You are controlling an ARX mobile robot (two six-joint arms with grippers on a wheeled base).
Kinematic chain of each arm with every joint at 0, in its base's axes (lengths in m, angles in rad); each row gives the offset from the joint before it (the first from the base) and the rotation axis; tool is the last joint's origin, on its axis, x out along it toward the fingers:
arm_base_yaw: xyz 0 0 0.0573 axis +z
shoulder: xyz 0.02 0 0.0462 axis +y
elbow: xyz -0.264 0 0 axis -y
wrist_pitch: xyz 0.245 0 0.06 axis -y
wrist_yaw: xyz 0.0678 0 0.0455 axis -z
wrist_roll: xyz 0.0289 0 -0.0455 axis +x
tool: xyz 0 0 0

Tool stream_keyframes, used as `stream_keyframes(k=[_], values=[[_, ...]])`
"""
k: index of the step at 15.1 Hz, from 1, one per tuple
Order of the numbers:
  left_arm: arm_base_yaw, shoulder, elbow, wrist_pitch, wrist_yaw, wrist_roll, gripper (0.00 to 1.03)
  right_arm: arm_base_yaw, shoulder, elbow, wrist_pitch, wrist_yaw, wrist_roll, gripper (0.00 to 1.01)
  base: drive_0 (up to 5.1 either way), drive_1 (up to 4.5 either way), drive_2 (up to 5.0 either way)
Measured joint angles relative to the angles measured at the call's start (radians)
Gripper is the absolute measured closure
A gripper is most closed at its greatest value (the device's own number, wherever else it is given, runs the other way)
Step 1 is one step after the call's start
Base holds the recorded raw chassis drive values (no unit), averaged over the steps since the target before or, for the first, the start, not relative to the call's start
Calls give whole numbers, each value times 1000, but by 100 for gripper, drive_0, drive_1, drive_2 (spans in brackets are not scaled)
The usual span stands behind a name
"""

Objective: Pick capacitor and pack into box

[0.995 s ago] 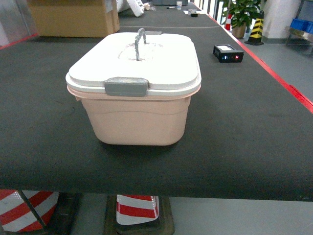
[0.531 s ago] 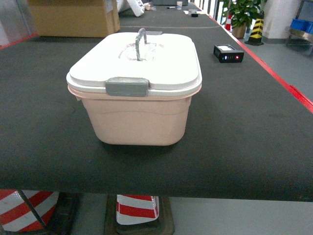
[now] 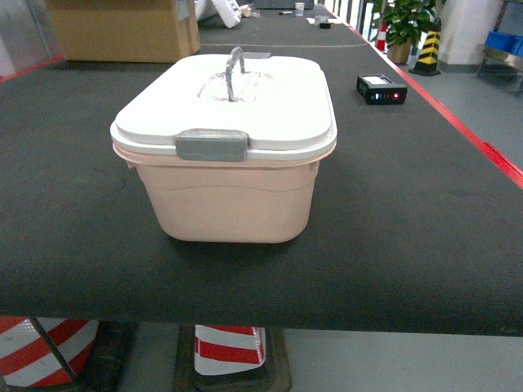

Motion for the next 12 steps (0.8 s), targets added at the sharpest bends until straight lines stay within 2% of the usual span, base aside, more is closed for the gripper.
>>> stream_keyframes(k=[1, 5, 7, 8, 12], values=[[0, -73, 0, -60, 0, 0, 101, 0, 0, 0, 0, 0, 0, 3, 0, 0, 0], [2, -78, 0, -50, 0, -1, 101, 0, 0, 0, 0, 0, 0, 3, 0, 0, 0], [2, -78, 0, -52, 0, -1, 79, 0, 0, 0, 0, 0, 0, 3, 0, 0, 0], [2, -78, 0, -52, 1, -1, 63, 0, 0, 0, 0, 0, 0, 3, 0, 0, 0], [2, -78, 0, -52, 1, -1, 14, 0, 0, 0, 0, 0, 0, 3, 0, 0, 0]])
